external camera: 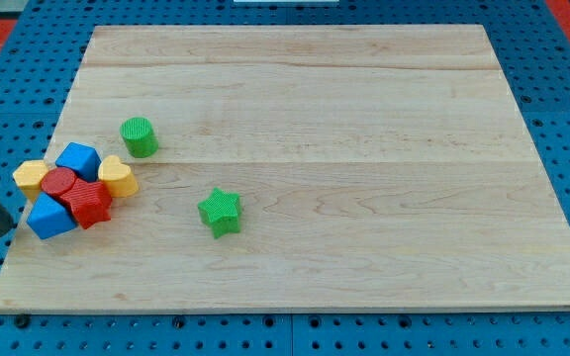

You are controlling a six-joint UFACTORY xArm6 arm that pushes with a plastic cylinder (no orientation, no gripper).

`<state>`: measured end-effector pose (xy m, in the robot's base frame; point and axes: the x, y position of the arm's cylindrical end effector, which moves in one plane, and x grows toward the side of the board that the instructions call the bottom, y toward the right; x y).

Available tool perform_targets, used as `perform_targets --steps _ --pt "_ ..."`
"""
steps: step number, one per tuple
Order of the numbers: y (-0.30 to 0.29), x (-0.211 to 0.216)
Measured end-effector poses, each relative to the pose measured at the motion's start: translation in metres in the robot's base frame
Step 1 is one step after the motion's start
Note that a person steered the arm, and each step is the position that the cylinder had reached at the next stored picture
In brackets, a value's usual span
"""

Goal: Nudge the yellow hexagon up a bit

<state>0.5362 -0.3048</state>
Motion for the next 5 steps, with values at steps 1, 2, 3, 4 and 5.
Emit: perform_targets --steps 1,2,3,4,5 --pt "0.000 -0.003" --pt "0.000 -0.009" --pt "0.000 -0.011" --pt "0.000 -0.017" --pt "0.000 -0.044"
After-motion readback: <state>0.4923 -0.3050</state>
